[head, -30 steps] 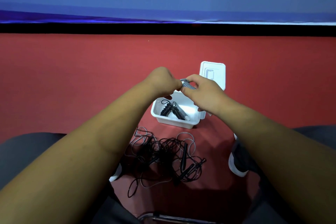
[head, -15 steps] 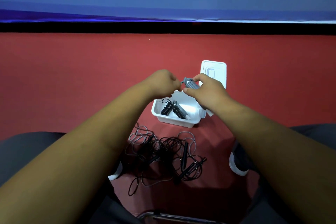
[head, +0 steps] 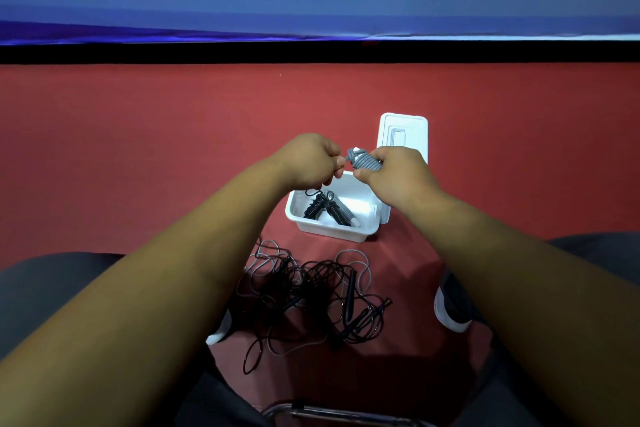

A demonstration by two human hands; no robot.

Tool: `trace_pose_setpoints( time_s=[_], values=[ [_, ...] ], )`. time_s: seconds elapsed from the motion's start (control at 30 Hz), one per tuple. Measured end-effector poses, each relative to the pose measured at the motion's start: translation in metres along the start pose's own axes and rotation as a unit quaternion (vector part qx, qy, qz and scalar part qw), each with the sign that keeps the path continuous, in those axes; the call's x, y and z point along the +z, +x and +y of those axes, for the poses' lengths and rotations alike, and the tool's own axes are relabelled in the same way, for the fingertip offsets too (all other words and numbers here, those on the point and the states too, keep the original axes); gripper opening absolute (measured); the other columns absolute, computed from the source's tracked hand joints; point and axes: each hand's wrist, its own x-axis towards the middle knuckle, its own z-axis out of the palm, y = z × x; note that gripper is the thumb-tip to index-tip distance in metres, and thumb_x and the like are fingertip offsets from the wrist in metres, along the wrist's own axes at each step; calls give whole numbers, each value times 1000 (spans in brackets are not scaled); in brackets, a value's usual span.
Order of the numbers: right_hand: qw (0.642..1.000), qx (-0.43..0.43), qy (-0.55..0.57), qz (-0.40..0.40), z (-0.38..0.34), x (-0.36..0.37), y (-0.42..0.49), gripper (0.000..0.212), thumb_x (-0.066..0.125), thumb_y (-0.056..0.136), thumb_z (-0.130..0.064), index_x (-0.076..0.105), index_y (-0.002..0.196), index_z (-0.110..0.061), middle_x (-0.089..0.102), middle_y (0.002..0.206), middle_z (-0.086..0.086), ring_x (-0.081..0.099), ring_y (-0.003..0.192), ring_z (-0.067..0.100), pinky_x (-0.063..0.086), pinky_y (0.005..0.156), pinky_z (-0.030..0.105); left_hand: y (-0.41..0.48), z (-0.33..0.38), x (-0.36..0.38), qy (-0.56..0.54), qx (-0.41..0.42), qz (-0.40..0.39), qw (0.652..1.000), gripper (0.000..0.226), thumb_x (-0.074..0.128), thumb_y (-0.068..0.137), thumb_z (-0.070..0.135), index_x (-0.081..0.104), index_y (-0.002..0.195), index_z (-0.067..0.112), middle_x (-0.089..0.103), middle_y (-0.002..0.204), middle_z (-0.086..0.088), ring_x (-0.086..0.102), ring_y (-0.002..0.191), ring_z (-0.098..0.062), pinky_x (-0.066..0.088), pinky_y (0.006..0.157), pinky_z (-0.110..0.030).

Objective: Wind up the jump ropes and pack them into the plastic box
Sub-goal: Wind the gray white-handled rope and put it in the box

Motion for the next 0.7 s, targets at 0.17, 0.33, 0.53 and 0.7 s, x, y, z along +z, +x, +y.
trace_pose_setpoints(
  time_s=[0.17,0.33,0.53,0.7],
  values=[
    [999,6,20,-32,-6,-7,6,23,74,95,-45,69,95,-22,64,76,-3,58,66,14,36,52,27,-1,2,-2,-81,9,27,996,31,46,111,21,69,102,4,69,77,-2,61,61,-12,49,58,-28],
    [983,73,158,-63,-2,-10,9,37,86,82,-51,68,96,-22,75,90,1,70,81,20,55,74,37,4,-14,-12,-286,-24,28,958,30,43,113,27,66,111,7,75,94,-9,69,77,-19,57,70,-37],
    [939,126,307,-87,-4,-8,7,36,89,79,-42,74,96,-14,77,87,9,74,79,26,62,83,48,6,-23,-20,-364,-63,47,928,33,44,112,28,67,114,5,76,93,-6,70,72,-15,58,75,-37],
    [887,170,413,-119,-13,-10,4,34,76,97,-29,70,118,-3,75,99,15,78,82,30,65,71,47,5,-20,-17,-367,-67,29,927,33,46,112,32,69,114,7,78,95,-4,70,74,-16,57,74,-36]
  ],
)
